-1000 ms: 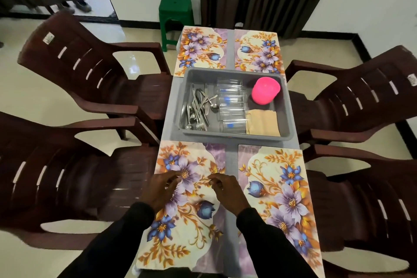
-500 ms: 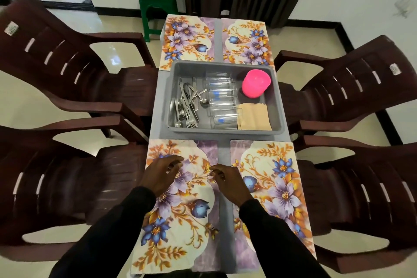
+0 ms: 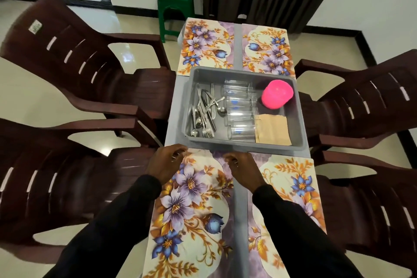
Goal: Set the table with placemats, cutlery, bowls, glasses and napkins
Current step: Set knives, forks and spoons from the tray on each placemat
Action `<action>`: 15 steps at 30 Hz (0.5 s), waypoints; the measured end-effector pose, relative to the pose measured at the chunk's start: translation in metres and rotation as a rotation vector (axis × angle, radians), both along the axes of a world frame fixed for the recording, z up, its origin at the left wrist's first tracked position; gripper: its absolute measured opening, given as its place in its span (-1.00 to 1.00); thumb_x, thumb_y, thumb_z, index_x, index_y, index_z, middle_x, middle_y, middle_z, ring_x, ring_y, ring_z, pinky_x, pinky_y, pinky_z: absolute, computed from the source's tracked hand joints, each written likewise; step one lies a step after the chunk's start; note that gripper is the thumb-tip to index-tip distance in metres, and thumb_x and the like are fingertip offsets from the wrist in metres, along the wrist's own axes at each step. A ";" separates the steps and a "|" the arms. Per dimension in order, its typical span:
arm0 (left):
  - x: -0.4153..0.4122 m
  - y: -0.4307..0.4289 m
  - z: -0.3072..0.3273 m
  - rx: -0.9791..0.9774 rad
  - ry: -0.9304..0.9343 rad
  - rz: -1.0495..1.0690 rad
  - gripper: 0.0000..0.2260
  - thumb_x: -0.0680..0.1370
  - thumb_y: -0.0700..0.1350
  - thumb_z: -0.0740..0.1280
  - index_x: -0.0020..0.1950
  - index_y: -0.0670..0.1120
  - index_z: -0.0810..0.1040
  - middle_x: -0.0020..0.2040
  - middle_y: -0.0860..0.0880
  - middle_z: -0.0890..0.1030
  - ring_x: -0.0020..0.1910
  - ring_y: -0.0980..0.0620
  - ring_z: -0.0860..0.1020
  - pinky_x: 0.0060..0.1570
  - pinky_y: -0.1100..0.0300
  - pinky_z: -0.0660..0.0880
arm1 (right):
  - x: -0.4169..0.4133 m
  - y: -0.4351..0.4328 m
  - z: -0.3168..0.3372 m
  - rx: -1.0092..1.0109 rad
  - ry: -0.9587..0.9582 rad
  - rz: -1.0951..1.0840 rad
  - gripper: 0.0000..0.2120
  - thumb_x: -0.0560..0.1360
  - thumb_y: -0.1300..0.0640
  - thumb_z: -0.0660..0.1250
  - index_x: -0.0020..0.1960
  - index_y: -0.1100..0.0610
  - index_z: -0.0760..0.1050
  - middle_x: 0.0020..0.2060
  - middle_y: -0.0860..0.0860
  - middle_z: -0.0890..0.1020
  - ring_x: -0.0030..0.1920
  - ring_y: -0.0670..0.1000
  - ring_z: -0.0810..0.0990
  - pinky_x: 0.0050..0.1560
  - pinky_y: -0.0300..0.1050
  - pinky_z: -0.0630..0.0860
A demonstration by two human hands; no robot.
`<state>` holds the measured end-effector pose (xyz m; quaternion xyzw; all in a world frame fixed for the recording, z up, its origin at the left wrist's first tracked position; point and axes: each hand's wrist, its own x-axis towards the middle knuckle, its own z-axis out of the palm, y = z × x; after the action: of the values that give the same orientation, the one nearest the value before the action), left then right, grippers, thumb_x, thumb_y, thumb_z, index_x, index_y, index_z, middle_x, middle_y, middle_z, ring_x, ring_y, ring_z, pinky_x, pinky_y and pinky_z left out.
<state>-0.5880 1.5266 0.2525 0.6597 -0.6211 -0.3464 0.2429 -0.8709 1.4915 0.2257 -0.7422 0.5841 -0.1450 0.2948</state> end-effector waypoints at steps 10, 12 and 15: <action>0.011 -0.045 -0.009 0.003 0.190 0.094 -0.82 0.62 -0.21 0.38 0.20 -0.05 0.68 0.07 0.09 0.71 0.04 0.20 0.66 0.10 0.23 0.61 | 0.064 -0.129 -0.013 -0.043 0.103 0.011 -0.82 0.55 0.41 0.26 -0.10 0.24 0.60 -0.18 0.14 0.67 -0.17 0.08 0.65 -0.06 0.02 0.64; 0.011 -0.053 -0.009 0.008 0.244 0.111 -0.83 0.62 -0.21 0.38 0.18 -0.03 0.67 0.05 0.10 0.72 0.03 0.16 0.68 0.08 0.20 0.61 | 0.072 -0.149 -0.024 -0.036 0.139 -0.038 -0.84 0.56 0.39 0.27 -0.13 0.25 0.57 -0.22 0.15 0.65 -0.20 0.11 0.64 -0.07 0.09 0.65; 0.011 -0.063 -0.011 0.031 0.299 0.160 -0.83 0.62 -0.19 0.38 0.18 -0.03 0.67 0.04 0.08 0.73 -0.01 0.12 0.70 0.06 0.19 0.62 | 0.082 -0.167 -0.037 0.011 0.232 -0.038 -0.93 0.55 0.33 0.31 -0.02 0.27 0.57 -0.08 0.21 0.63 -0.05 0.20 0.62 -0.01 0.12 0.60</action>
<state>-0.5767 1.4634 0.2420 0.6517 -0.5183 -0.4297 0.3493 -0.7886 1.3249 0.1890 -0.7410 0.6292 -0.0604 0.2266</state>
